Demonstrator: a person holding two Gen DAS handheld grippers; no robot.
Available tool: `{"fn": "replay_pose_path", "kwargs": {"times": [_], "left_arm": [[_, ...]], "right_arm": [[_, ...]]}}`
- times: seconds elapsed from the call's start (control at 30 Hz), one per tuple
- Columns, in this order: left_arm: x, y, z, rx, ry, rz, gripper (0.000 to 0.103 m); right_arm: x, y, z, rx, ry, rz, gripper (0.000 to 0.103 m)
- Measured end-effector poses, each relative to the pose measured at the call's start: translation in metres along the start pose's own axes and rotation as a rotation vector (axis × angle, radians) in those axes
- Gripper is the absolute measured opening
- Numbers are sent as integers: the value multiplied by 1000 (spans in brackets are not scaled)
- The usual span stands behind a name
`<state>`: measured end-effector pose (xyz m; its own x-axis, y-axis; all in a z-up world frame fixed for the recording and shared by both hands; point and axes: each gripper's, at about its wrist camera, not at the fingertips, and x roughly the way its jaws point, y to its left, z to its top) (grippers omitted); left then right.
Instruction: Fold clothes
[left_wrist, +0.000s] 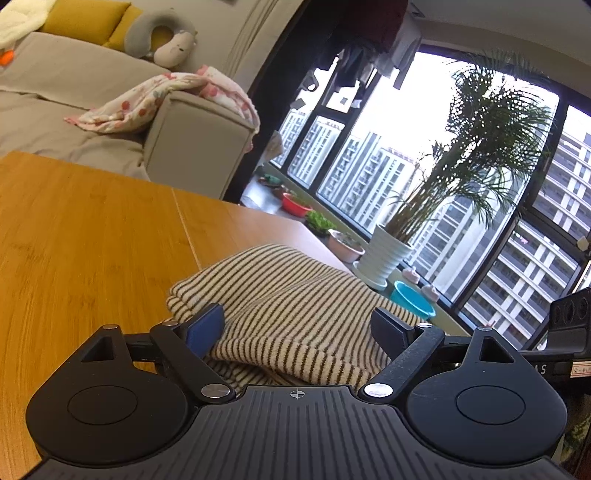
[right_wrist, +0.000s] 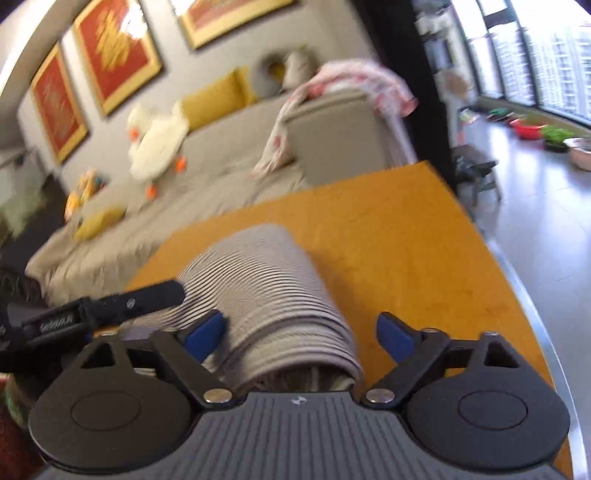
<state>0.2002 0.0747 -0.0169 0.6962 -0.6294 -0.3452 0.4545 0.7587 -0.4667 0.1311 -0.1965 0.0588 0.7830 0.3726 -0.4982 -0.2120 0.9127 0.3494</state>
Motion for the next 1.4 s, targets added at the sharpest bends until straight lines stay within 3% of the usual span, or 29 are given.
{"fn": "replay_pose_path", "kwargs": {"times": [0.1,0.2,0.3,0.5,0.57,0.63,0.7,0.8,0.87,1.0,1.07,1.17,1.3,1.37,1.4], "left_arm": [[-2,4,1,-17,-3,6,88],[-3,8,3,-38,-7,10,91],[-3,8,3,-33,-5,7,87],[-2,2,2,-8,0,12,86],[-3,1,2,-5,0,14,86],[-3,1,1,-1,0,16,86],[-4,0,-1,-3,-4,15,86],[-13,3,3,-49,-23,12,87],[-33,7,6,-109,-36,23,93],[-73,-3,1,-147,13,-28,98],[-80,-20,-8,-148,62,-92,100],[-70,-53,-20,-100,141,-108,100],[-55,-84,-22,17,133,-42,100],[-52,-88,-19,9,125,-55,86],[-54,-90,-18,4,120,-68,73]], "right_arm": [[-6,14,11,-44,45,38,62],[-26,36,18,-117,23,111,58],[-25,52,7,-249,85,48,58],[-23,34,2,-223,131,36,60],[-28,37,9,-227,122,66,63],[-32,34,19,-191,113,111,73],[-30,30,26,-154,100,129,75],[-18,23,30,-117,90,112,75],[-10,20,22,-118,96,89,73],[-5,18,1,-164,85,76,73],[-4,15,-6,-161,70,87,73],[-3,12,-10,-129,53,103,73],[-5,10,-16,-120,18,98,75],[-6,5,-20,-96,3,95,76],[-7,1,-21,-73,0,97,77]]}}
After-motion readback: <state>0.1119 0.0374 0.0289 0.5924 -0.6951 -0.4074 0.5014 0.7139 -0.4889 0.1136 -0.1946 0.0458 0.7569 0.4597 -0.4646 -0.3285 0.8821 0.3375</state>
